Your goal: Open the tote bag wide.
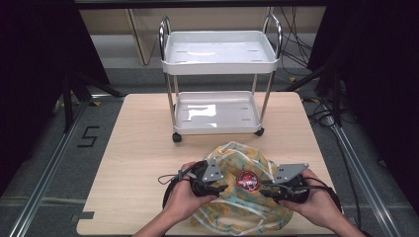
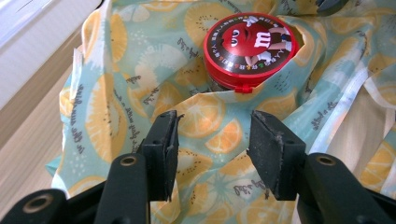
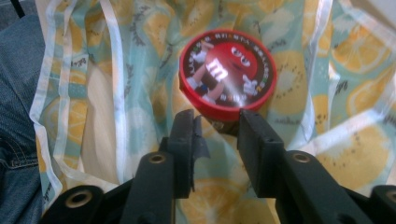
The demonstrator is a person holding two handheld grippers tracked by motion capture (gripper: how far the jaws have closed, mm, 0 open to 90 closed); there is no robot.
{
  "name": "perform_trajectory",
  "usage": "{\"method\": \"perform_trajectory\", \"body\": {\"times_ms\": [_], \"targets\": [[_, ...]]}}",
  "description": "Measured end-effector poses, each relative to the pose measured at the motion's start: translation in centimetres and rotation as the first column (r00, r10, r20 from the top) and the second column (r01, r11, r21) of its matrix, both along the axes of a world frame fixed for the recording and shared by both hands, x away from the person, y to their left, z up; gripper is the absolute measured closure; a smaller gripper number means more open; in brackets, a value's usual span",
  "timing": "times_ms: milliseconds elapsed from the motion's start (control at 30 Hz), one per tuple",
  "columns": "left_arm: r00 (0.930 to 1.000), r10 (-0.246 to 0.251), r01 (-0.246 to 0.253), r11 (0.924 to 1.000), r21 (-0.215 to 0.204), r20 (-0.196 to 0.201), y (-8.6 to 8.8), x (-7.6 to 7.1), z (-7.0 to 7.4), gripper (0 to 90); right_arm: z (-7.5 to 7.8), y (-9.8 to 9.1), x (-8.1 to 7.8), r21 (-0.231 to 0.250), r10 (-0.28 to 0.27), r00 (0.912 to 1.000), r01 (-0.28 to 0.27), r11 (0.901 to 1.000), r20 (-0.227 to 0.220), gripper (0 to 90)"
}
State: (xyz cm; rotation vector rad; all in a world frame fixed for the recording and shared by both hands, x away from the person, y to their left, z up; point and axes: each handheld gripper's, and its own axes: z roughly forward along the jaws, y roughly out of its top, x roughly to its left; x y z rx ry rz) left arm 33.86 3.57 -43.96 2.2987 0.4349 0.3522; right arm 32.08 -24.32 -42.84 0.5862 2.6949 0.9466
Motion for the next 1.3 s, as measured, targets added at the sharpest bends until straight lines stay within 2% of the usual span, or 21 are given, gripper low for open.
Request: {"method": "perform_trajectory", "body": {"times_ms": [100, 233, 300, 333, 400, 433, 467, 500, 633, 700, 767, 833, 867, 900, 933, 1067, 1167, 1200, 1233, 1267, 1300], "targets": [[1.0, 0.0, 0.0, 1.0, -0.001, 0.0, 0.0, 0.0, 0.0, 52.3, 0.1, 0.2, 0.1, -0.002, 0.003, 1.0, -0.003, 1.0, -0.006, 65.2], [1.0, 0.001, -0.001, 1.0, 0.005, 0.003, 0.0, 0.1, 0.0, 52.2, -0.9, 0.7, 0.4, -0.028, 0.015, 0.9993, -0.016, 0.9995, -0.033, 63.5], [1.0, -0.003, 0.003, 1.0, 0.0, -0.004, -0.1, 0.0, -0.2, 52.1, -1.3, 1.0, 0.3, -0.033, 0.031, 0.9991, -0.032, 0.9989, -0.028, 66.8], [0.9999, -0.008, 0.008, 1.0, 0.005, -0.007, -0.2, 0.0, -0.3, 52.1, -1.5, 1.2, 0.2, -0.034, 0.042, 0.9981, -0.044, 0.9984, -0.045, 72.2], [1.0, -0.009, 0.009, 0.9999, 0.013, -0.003, -0.2, 0.0, -0.3, 52.0, -1.6, 1.3, 0.1, -0.045, 0.059, 0.9968, -0.062, 0.9971, -0.054, 75.8], [0.9999, -0.014, 0.014, 0.9999, 0.01, -0.009, -0.3, 0.0, -0.4, 52.0, -1.6, 1.3, 0.1, -0.045, 0.059, 0.9968, -0.062, 0.9971, -0.054, 75.8], [0.9999, -0.015, 0.015, 0.9998, 0.012, -0.007, -0.3, 0.0, -0.5, 52.1, -1.6, 1.3, 0.0, -0.055, 0.052, 0.9963, -0.055, 0.9969, -0.069, 82.4], [0.9999, -0.015, 0.015, 0.9998, 0.012, -0.007, -0.3, 0.0, -0.5, 52.1, -1.6, 1.3, -0.1, -0.057, 0.048, 0.9957, -0.053, 0.997, -0.079, 84.6], [0.9998, -0.015, 0.015, 0.9998, 0.011, -0.013, -0.5, -0.1, -0.5, 52.1, -1.9, 1.3, -0.2, -0.057, 0.063, 0.9948, -0.067, 0.9961, -0.08, 88.2], [0.9997, -0.022, 0.023, 0.9997, 0.014, -0.014, -0.6, -0.1, -0.5, 52.1, -1.8, 1.4, -0.3, -0.059, 0.048, 0.996, -0.053, 0.9969, -0.075, 87.9], [0.9996, -0.022, 0.022, 0.9997, 0.014, -0.016, -0.5, -0.1, -0.6, 52.0, -1.2, 1.1, -0.2, -0.045, 0.051, 0.9984, -0.052, 0.9976, -0.024, 79.7], [0.9997, -0.021, 0.021, 0.9997, 0.014, -0.014, -0.5, 0.0, -0.6, 51.6, -1.0, 0.9, 0.0, -0.071, 0.028, 0.9995, -0.029, 0.9971, -0.013, 70.6], [0.9997, -0.02, 0.02, 0.9997, 0.013, -0.014, -0.6, -0.1, -0.6, 51.4, -1.0, 0.8, 0.2, -0.073, 0.022, 0.9996, -0.023, 0.9971, -0.017, 63.4], [0.9997, -0.02, 0.02, 0.9997, 0.013, -0.014, -0.6, -0.1, -0.6, 51.3, -1.0, 0.8, 0.2, -0.073, 0.022, 0.9996, -0.023, 0.9971, -0.017, 63.4], [0.9997, -0.021, 0.021, 0.9997, 0.013, -0.012, -0.5, -0.1, -0.5, 51.2, -1.3, 0.6, 0.7, -0.081, 0.002, 0.9999, -0.003, 0.9967, -0.014, 52.5], [0.9998, -0.017, 0.018, 0.9997, 0.015, -0.012, -0.5, 0.0, -0.6, 50.8, -2.3, 0.6, 1.1, -0.047, 0.018, 0.9991, -0.02, 0.9987, -0.038, 43.7], [0.9998, -0.014, 0.014, 0.9997, 0.017, -0.016, -0.4, 0.1, -0.7, 50.7, -2.5, 0.8, 1.0, -0.035, 0.03, 0.9987, -0.031, 0.9989, -0.041, 44.0], [0.9998, -0.013, 0.013, 0.9996, 0.024, -0.013, -0.3, 0.1, -0.7, 50.7, -2.5, 0.8, 0.9, -0.039, 0.019, 0.9986, -0.021, 0.999, -0.049, 47.3], [0.9998, -0.013, 0.014, 0.9996, 0.024, -0.013, -0.3, 0.1, -0.7, 50.7, -2.6, 0.8, 0.9, -0.045, 0.037, 0.9983, -0.039, 0.9982, -0.045, 58.5], [0.9998, -0.013, 0.013, 0.9998, 0.018, -0.018, -0.4, 0.1, -0.7, 50.7, -2.6, 0.9, 0.7, -0.054, 0.028, 0.9975, -0.032, 0.9981, -0.065, 65.8], [0.9998, -0.013, 0.013, 0.9998, 0.018, -0.018, -0.4, 0.1, -0.7, 50.7, -2.6, 0.9, 0.7, -0.054, 0.028, 0.9975, -0.032, 0.9981, -0.065, 65.8]]}}
